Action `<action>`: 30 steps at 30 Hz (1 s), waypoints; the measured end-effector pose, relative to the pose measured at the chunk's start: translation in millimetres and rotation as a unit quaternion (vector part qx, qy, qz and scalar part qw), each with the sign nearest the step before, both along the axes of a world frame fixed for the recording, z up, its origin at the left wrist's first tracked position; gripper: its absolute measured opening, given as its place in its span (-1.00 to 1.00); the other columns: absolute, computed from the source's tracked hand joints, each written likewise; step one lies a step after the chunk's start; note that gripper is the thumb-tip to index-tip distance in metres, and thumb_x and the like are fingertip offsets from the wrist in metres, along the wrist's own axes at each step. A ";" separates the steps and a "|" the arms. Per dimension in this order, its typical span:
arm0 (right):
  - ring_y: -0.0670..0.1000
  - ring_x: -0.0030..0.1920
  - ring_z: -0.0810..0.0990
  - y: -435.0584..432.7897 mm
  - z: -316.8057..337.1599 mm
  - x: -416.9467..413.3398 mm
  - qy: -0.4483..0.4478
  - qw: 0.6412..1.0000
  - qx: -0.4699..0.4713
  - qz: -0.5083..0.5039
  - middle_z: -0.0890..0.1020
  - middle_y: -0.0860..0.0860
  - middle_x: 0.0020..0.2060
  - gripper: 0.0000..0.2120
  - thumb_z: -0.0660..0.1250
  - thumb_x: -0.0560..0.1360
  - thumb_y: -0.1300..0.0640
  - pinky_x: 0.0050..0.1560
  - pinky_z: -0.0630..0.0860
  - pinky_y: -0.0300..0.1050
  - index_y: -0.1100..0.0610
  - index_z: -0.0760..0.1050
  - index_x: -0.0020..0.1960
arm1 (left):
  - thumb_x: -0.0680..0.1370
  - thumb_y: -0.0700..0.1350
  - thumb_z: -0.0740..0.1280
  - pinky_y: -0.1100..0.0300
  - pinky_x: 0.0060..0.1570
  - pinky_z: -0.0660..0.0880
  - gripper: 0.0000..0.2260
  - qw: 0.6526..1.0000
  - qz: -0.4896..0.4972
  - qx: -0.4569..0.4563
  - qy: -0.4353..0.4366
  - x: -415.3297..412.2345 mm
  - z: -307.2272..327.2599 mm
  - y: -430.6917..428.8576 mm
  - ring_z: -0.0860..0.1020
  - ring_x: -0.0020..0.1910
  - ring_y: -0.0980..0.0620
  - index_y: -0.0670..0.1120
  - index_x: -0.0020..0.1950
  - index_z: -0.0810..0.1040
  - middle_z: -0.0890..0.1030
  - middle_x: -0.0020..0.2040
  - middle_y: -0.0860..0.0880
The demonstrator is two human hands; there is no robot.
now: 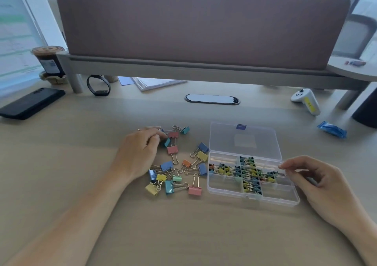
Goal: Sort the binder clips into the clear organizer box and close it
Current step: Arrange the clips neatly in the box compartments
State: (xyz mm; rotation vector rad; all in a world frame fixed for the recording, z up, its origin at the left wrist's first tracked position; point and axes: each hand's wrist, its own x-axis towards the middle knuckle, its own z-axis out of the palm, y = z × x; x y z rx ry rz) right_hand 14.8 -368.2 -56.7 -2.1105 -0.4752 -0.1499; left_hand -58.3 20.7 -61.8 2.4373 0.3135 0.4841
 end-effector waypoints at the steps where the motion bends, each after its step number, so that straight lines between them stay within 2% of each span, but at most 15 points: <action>1: 0.06 -0.12 0.71 0.3 0.3 -0.1 0.000 1.000 -0.001 0.000 0.74 -0.11 -0.14 -0.63 0.43 0.53 0.37 -0.03 0.57 -0.20 -0.13 0.69 -0.08 | 0.70 -0.14 0.14 0.52 0.11 0.28 -0.67 1.000 -0.009 -0.016 -0.008 -1.3 1.9 -0.8 0.47 0.22 0.25 0.09 0.14 0.70 0.59 0.32 0.14; 2: 0.05 -0.12 0.71 0.5 0.5 -0.3 0.001 1.000 -0.002 -0.001 0.74 -0.11 -0.14 -0.63 0.43 0.53 0.37 -0.04 0.57 -0.22 -0.13 0.69 -0.08 | 0.70 -0.15 0.15 0.53 0.14 0.28 -0.67 0.999 -0.011 -0.048 -0.023 -2.7 3.0 -0.4 0.47 0.25 0.27 0.12 0.14 0.70 0.58 0.32 0.16; 5: 0.01 -0.13 0.71 0.8 2.3 -0.5 0.001 1.000 -0.003 -0.004 0.74 -0.11 -0.15 -0.63 0.43 0.53 0.37 -0.05 0.55 -0.28 -0.14 0.69 -0.10 | 0.67 -0.12 0.17 0.26 0.34 0.34 -0.68 0.983 -0.003 -0.159 -0.094 -10.9 7.9 3.3 0.47 0.33 0.28 0.15 0.07 0.71 0.59 0.29 0.19; 8: -0.01 -0.15 0.70 1.1 2.9 -1.2 0.002 1.000 -0.003 0.000 0.73 -0.11 -0.15 -0.62 0.44 0.53 0.37 -0.07 0.54 -0.31 -0.15 0.69 -0.10 | 0.58 -0.11 0.16 0.17 0.30 0.38 -0.69 0.973 -0.066 -0.190 -0.109 -29.0 13.2 0.4 0.51 0.33 0.19 0.03 -0.08 0.72 0.63 0.25 0.16; 11: -0.02 -0.16 0.69 0.9 3.3 -1.4 0.003 1.000 -0.003 0.002 0.74 -0.11 -0.15 -0.63 0.44 0.53 0.37 -0.07 0.53 -0.34 -0.14 0.69 -0.09 | 0.59 -0.13 0.14 0.10 0.31 0.35 -0.64 0.970 -0.149 -0.181 -0.066 -40.4 15.3 -6.0 0.48 0.39 0.10 -0.09 -0.23 0.70 0.61 0.31 0.12; 17: -0.04 -0.16 0.69 0.9 4.9 -2.1 -0.001 1.000 -0.011 0.003 0.73 -0.12 -0.17 -0.61 0.43 0.53 0.37 -0.08 0.51 -0.40 -0.16 0.68 -0.10 | 0.60 -0.13 0.13 0.03 0.40 0.29 -0.59 0.974 -0.177 -0.139 -0.031 -40.1 13.4 -8.8 0.38 0.49 0.14 -0.03 -0.29 0.70 0.59 0.33 0.21; 20: -0.05 -0.16 0.68 1.0 5.4 -1.9 0.000 1.000 -0.011 0.006 0.73 -0.12 -0.17 -0.61 0.43 0.53 0.37 -0.08 0.51 -0.41 -0.15 0.68 -0.08 | 0.55 -0.05 0.22 0.04 0.35 0.35 -0.72 0.982 -0.165 -0.087 -0.006 -45.6 18.2 -5.4 0.39 0.46 0.19 0.01 -0.23 0.69 0.54 0.34 0.28; 22: -0.05 -0.15 0.68 0.9 5.2 -2.0 -0.003 1.000 -0.011 0.006 0.73 -0.12 -0.17 -0.61 0.43 0.53 0.37 -0.07 0.51 -0.41 -0.16 0.68 -0.09 | 0.47 0.05 0.30 0.08 0.37 0.31 -0.84 0.981 -0.184 -0.043 0.032 -47.9 22.1 0.4 0.35 0.48 0.25 0.08 -0.15 0.68 0.47 0.38 0.34; 24: -0.04 -0.15 0.68 0.1 3.5 -1.1 -0.006 1.000 -0.012 0.006 0.73 -0.11 -0.17 -0.61 0.43 0.53 0.37 -0.06 0.51 -0.39 -0.16 0.68 -0.09 | 0.43 0.04 0.40 0.12 0.40 0.25 -0.88 0.976 -0.202 -0.020 0.078 -49.4 23.5 7.5 0.28 0.50 0.30 0.14 -0.05 0.65 0.39 0.42 0.38; 27: -0.01 -0.14 0.69 -1.2 1.6 0.3 -0.006 1.000 -0.009 0.002 0.73 -0.09 -0.17 -0.62 0.44 0.53 0.36 -0.05 0.52 -0.36 -0.15 0.69 -0.09 | 0.42 -0.06 0.55 0.22 0.38 0.23 -0.74 0.970 -0.214 -0.003 0.114 -50.1 22.5 11.4 0.24 0.49 0.36 0.17 0.02 0.59 0.32 0.46 0.39; 30: 0.00 -0.11 0.70 -2.3 0.2 0.5 -0.006 1.000 -0.009 0.005 0.73 -0.09 -0.16 -0.63 0.44 0.53 0.35 -0.02 0.56 -0.28 -0.16 0.69 -0.07 | 0.39 0.03 0.59 0.24 0.37 0.24 -0.72 0.970 -0.215 0.013 0.114 -48.7 21.4 5.2 0.24 0.49 0.37 0.19 0.01 0.58 0.29 0.46 0.41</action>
